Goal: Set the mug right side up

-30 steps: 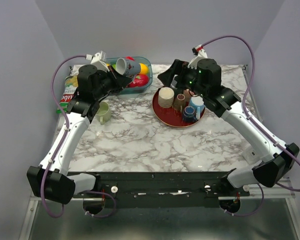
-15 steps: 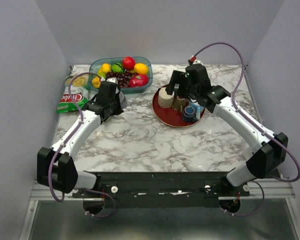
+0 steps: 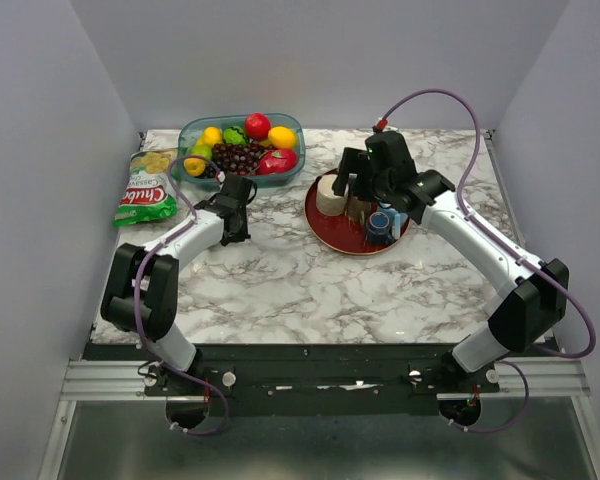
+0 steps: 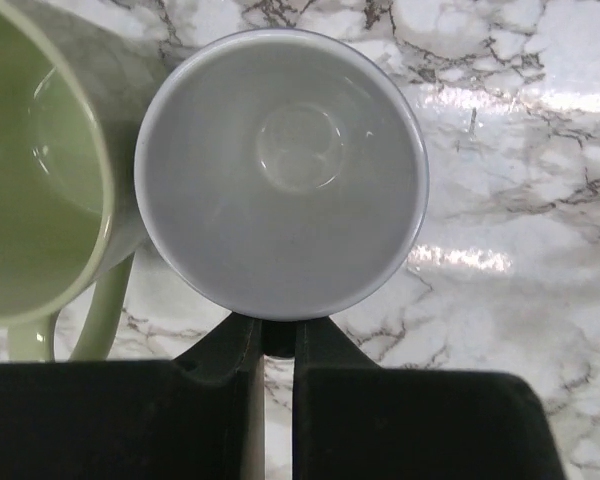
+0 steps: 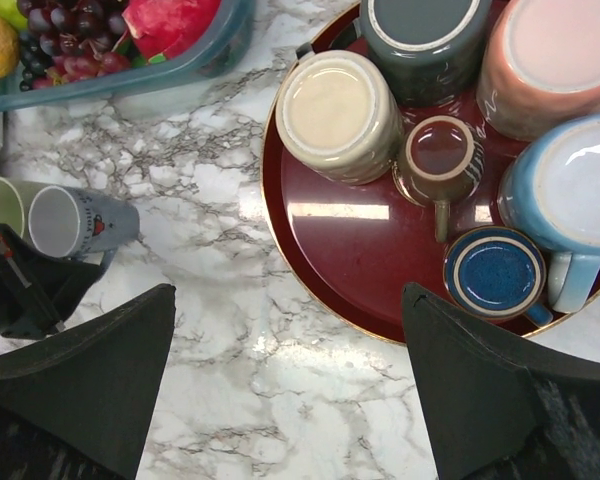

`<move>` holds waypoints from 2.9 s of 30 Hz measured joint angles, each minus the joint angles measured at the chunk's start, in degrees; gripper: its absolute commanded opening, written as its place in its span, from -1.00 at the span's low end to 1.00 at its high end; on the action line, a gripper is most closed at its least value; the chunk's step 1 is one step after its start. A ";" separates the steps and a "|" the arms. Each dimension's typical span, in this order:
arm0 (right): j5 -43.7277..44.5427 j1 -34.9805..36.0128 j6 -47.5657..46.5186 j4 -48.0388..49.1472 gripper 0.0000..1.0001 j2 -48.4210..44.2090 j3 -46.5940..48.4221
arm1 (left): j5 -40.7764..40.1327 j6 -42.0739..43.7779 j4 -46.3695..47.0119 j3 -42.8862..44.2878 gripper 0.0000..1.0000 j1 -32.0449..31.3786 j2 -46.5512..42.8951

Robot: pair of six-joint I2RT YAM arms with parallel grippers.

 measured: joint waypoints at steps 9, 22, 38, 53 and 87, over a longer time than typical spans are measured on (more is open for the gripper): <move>0.04 -0.55 0.44 -0.66 0.99 0.42 -0.11 | -2.69 1.40 4.94 1.53 -0.89 -0.28 4.42; 1.16 -0.83 0.13 -3.34 0.99 2.54 -0.55 | -2.89 1.46 5.49 0.50 0.35 -0.28 4.24; 7.85 -4.55 -7.56 -6.16 0.99 2.99 -13.92 | -1.46 0.02 3.28 3.93 0.98 -0.68 -11.78; 5.01 -4.57 -24.28 8.79 0.76 2.71 -22.32 | 7.65 0.04 6.82 4.04 0.98 -0.68 -15.54; -1.36 -5.27 -26.38 13.11 -0.11 8.35 -23.28 | 9.90 0.02 6.88 4.07 0.98 -0.68 -14.01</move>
